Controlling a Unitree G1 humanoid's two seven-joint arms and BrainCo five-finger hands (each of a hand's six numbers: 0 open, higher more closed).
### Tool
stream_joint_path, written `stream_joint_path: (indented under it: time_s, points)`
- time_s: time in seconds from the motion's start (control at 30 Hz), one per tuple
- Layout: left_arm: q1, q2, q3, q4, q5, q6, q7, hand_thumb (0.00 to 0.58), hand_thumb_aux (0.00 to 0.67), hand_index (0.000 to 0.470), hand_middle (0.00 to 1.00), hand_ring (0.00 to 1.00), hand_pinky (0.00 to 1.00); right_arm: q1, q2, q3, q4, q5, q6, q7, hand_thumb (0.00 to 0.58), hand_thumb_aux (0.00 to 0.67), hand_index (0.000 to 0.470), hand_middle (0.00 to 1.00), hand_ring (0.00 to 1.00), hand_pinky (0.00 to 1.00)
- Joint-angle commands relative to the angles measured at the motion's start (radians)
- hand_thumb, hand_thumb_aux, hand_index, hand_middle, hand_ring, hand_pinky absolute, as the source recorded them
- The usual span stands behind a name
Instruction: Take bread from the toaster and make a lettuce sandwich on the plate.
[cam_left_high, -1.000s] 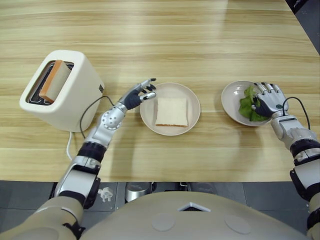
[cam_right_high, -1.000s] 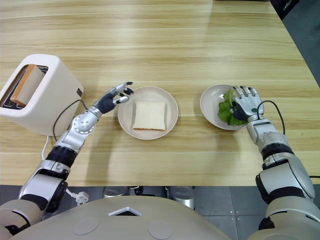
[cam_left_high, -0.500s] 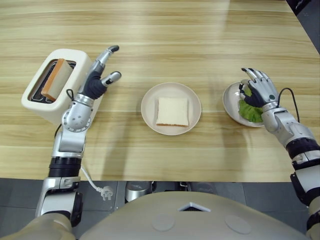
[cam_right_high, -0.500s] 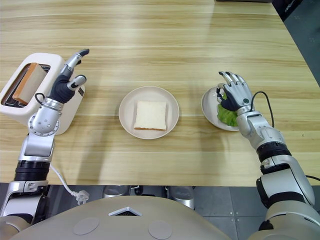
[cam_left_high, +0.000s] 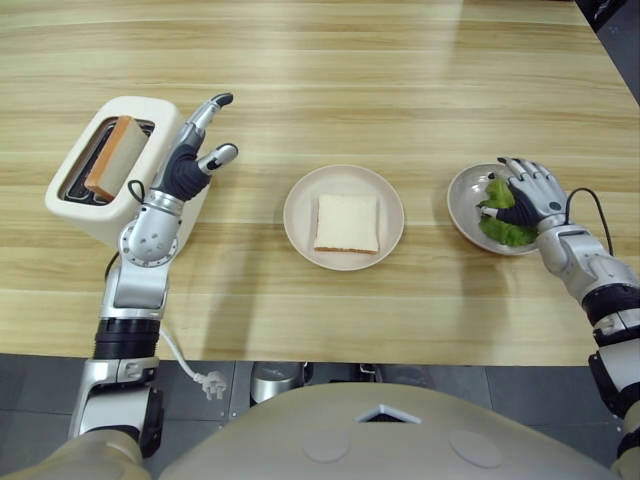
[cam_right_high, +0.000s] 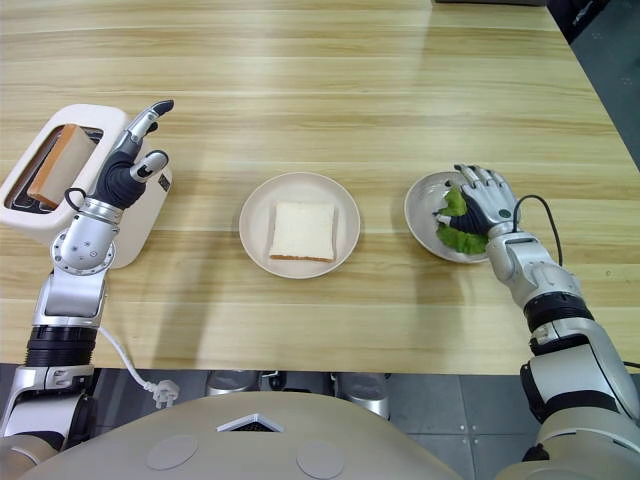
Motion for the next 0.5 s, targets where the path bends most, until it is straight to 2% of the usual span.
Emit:
stream_joint_path:
  time_s: [0.03, 0.5]
  points:
    - [0.001, 0.005, 0.023, -0.002, -0.019, 0.003, -0.007, 0.0, 0.0, 0.0, 0.0, 0.0, 0.0, -0.005, -0.034, 0.014, 0.067, -0.011, 0.004, 0.0, 0.0, 0.0, 0.0, 0.0, 0.0, 0.0]
    - [0.001, 0.004, 0.034, -0.033, -0.034, 0.003, -0.019, 0.0, 0.0, 0.0, 0.0, 0.0, 0.0, -0.067, 0.027, 0.083, 0.228, -0.032, 0.003, -0.034, 0.0, 0.0, 0.0, 0.0, 0.0, 0.0]
